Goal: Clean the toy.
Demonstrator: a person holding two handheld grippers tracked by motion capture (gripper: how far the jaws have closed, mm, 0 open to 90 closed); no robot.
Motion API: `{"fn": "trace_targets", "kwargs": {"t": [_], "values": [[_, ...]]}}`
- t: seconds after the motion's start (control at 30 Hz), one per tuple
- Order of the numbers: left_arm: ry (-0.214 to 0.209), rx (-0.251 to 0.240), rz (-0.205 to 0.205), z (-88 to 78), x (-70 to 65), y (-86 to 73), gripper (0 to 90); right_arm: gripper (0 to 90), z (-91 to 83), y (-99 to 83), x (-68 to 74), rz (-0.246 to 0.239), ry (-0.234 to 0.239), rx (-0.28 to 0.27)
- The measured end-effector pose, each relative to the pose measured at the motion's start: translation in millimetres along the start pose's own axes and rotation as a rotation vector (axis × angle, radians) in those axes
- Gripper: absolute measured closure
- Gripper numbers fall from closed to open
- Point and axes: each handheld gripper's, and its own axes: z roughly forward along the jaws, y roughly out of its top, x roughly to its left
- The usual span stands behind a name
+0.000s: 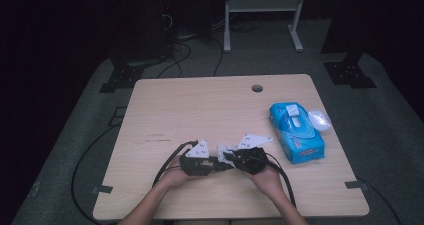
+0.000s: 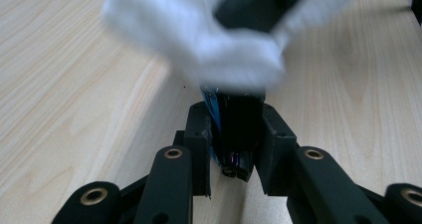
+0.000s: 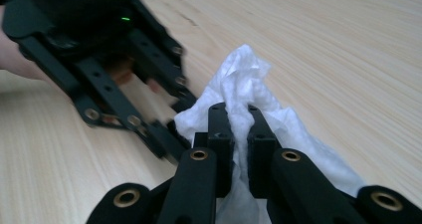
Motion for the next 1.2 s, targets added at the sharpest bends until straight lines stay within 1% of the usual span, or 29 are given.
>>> {"fn": "trace_targets", "kwargs": {"t": [0.07, 0.13, 0.17, 0.2, 0.23, 0.3, 0.37, 0.4, 0.47, 0.53, 0.57, 0.63, 0.77, 0.87, 0.93, 0.97, 1.0, 1.03, 1.07, 1.1, 1.13, 1.2], "values": [[0.0, 0.002, 0.001, -0.1, 0.3, -0.1, 71.0, 84.4, -8.2, -5.2, -8.4, 0.014, -0.035, 0.004], [0.0, 0.003, 0.004, -0.1, 0.5, 0.0, 71.0, 84.3, -18.5, -12.5, -18.7, 0.043, -0.051, -0.011], [0.0, 0.003, 0.004, -0.1, 0.3, -0.1, 71.0, 84.3, -23.5, -15.0, -22.1, 0.054, -0.067, -0.01], [0.0, 0.003, 0.002, -0.1, 0.2, -0.2, 71.0, 84.3, -28.8, -18.0, -27.0, 0.056, -0.082, -0.014], [0.001, 0.003, 0.001, -0.2, 0.5, -0.3, 71.0, 84.3, -31.6, -19.4, -29.7, 0.064, -0.088, -0.018], [0.001, 0.007, 0.002, -0.7, 0.3, -0.5, 71.0, 84.3, -37.0, -22.9, -34.6, 0.068, -0.107, -0.01], [-0.001, 0.009, -0.001, -0.6, 0.0, -1.2, 71.0, 84.3, -41.3, -26.6, -37.7, 0.08, -0.109, -0.015], [-0.001, 0.012, -0.001, -0.7, 0.1, -1.6, 71.0, 84.3, -42.8, -28.0, -38.8, 0.08, -0.107, -0.016], [0.005, 0.016, -0.004, -0.9, 0.5, -2.3, 71.5, 84.2, -45.5, -29.7, -40.2, 0.079, -0.119, -0.015], [0.007, 0.018, -0.008, -1.4, 1.2, -3.0, 71.8, 84.2, -48.2, -31.7, -42.4, 0.093, -0.13, -0.028], [0.007, 0.018, -0.01, -1.5, 1.6, -3.3, 71.9, 84.2, -49.7, -32.9, -43.7, 0.108, -0.132, -0.032], [0.009, 0.018, -0.01, -1.3, 1.8, -3.2, 72.0, 84.1, -50.1, -35.1, -46.0, 0.12, -0.123, -0.041], [0.015, 0.024, -0.006, -1.0, 0.5, -2.2, 72.0, 84.1, -51.0, -35.1, -47.0, 0.118, -0.13, -0.037], [0.013, 0.028, -0.003, -0.3, 0.6, -1.2, 71.9, 84.1, -54.0, -38.0, -51.6, 0.14, -0.134, -0.039], [0.017, 0.032, -0.001, 1.1, 0.4, 0.8, 71.8, 84.1, -52.4, -38.1, -50.3, 0.137, -0.134, -0.031], [0.019, 0.037, 0.006, 1.2, 0.4, 2.0, 71.6, 84.2, -51.1, -37.2, -48.7, 0.127, -0.141, -0.033], [0.017, 0.026, 0.001, 1.2, 0.2, 3.1, 71.1, 84.2, -50.2, -36.1, -47.7, 0.122, -0.148, -0.034], [0.013, 0.017, -0.003, 0.5, 0.4, 5.0, 70.0, 84.2, -49.1, -35.4, -47.5, 0.124, -0.143, -0.036], [0.01, 0.018, 0.004, -0.1, 0.2, 7.4, 69.5, 84.2, -47.9, -34.8, -46.8, 0.125, -0.139, -0.035], [0.017, 0.03, 0.02, 0.1, -0.9, 9.0, 69.5, 84.2, -46.6, -34.4, -45.9, 0.121, -0.142, -0.034], [0.021, 0.035, 0.022, 0.2, -1.1, 9.7, 69.6, 84.2, -45.5, -33.8, -45.0, 0.118, -0.151, -0.036], [0.018, 0.031, 0.012, 0.2, -0.3, 8.8, 69.3, 84.2, -44.7, -32.9, -44.3, 0.12, -0.159, -0.036]]}}
